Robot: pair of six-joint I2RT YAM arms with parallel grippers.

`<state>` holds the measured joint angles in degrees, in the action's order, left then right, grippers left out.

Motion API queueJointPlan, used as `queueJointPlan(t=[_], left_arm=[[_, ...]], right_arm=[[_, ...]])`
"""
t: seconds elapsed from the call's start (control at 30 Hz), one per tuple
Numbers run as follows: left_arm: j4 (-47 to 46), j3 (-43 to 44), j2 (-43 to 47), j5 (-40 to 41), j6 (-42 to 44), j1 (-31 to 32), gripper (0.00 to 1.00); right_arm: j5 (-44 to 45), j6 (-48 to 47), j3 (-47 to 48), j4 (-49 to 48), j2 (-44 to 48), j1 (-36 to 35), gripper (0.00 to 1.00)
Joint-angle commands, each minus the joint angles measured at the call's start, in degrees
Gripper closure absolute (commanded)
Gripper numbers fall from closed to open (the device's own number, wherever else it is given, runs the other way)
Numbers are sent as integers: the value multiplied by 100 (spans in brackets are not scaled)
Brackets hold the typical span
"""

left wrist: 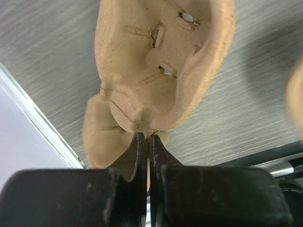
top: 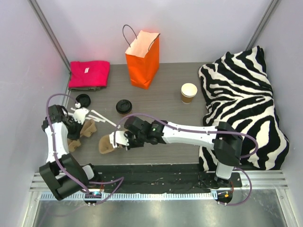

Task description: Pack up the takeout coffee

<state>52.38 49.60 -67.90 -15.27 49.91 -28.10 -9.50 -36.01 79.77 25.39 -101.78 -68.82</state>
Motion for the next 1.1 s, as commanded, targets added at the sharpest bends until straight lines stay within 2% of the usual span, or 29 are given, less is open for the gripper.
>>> queueJointPlan(t=[0.0, 0.1, 0.2, 0.23, 0.3, 0.33, 0.43, 0.5, 0.57, 0.67, 1.07], left_arm=[[-421, -397, 303, 147, 238, 164, 100], [-623, -661, 426, 287, 300, 278, 99], [-746, -794, 488, 393, 274, 427, 79], [-764, -803, 506, 436, 248, 471, 65], [-764, -742, 471, 480, 81, 559, 49], [-712, -689, 471, 472, 19, 568, 37], [-423, -347, 357, 288, -217, 568, 20], [-212, -75, 304, 69, -341, 560, 16], [-141, 49, 304, -107, -491, 560, 4], [-96, 207, 356, -292, -605, 568, 1], [-26, 515, 427, -354, -877, 577, 0]], right_arm=[[378, -292, -663, -200, 615, 158, 99], [440, -371, -980, -341, 712, 368, 99], [396, -477, -1103, -447, 729, 640, 99], [370, -521, -1121, -534, 721, 720, 99], [300, -644, -1209, -622, 703, 930, 99], [282, -696, -1235, -718, 694, 992, 99], [159, -977, -1279, -903, 624, 1186, 99], [89, -1205, -1280, -1018, 528, 1256, 99], [45, -1364, -1253, -1167, 431, 1309, 99], [-43, -1567, -1183, -1290, 238, 1318, 99], [-228, -1901, -814, -1616, -413, 1345, 99]])
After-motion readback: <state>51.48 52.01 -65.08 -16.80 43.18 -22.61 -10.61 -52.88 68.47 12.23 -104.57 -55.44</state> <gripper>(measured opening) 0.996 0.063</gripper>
